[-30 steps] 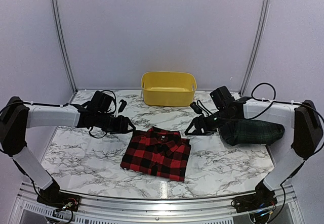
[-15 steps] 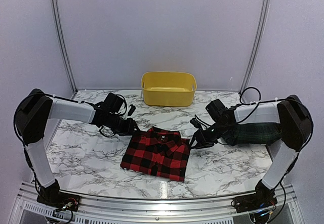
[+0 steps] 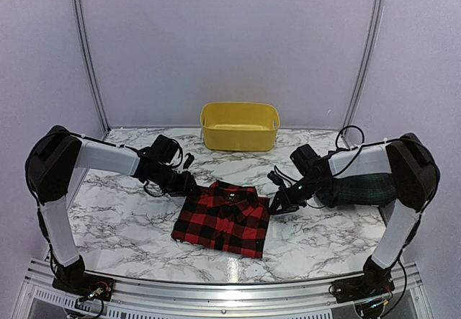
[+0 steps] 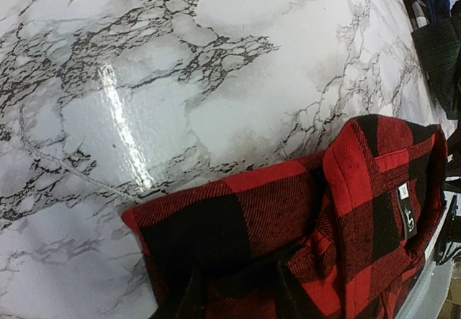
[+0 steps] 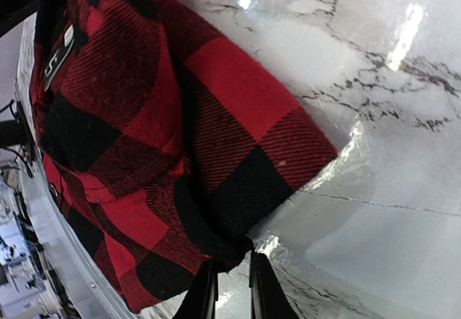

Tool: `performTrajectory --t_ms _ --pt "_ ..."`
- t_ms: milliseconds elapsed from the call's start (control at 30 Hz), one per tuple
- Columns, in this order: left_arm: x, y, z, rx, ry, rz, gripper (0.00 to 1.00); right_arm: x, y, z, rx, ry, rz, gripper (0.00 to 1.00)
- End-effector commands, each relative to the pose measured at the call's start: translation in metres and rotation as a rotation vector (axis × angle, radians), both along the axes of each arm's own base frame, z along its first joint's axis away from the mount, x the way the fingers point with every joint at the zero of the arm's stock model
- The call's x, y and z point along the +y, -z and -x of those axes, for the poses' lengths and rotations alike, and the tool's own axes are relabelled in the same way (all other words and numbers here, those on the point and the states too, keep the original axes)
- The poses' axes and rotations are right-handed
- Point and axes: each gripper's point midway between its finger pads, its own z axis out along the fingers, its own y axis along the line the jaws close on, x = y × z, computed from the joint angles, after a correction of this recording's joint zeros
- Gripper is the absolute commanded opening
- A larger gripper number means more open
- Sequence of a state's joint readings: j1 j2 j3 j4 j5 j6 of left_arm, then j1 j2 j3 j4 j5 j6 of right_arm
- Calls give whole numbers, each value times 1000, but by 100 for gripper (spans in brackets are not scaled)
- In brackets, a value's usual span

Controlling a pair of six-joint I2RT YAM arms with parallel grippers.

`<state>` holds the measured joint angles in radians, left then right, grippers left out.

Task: Fold and stack the mixed laundry pile
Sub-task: Smooth out the square-folded shirt at the center of the board.

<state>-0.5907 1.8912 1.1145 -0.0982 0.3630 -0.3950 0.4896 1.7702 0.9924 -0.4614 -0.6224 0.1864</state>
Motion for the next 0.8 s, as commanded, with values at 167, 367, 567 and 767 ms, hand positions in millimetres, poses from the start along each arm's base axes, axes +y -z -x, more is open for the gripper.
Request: performTrajectory --t_ms 167,367,567,767 --pt "-3 -26 5 -33 34 37 4 9 -38 -15 -82 -9 -59 0" --pt "5 -37 14 -50 31 46 0 10 -58 -15 -119 -14 -78 0" --pt "15 -58 14 -130 -1 44 0 9 -78 -16 -172 -20 -95 0" --pt "29 -58 2 -193 -71 37 0 16 -69 -36 -205 -9 -92 0"
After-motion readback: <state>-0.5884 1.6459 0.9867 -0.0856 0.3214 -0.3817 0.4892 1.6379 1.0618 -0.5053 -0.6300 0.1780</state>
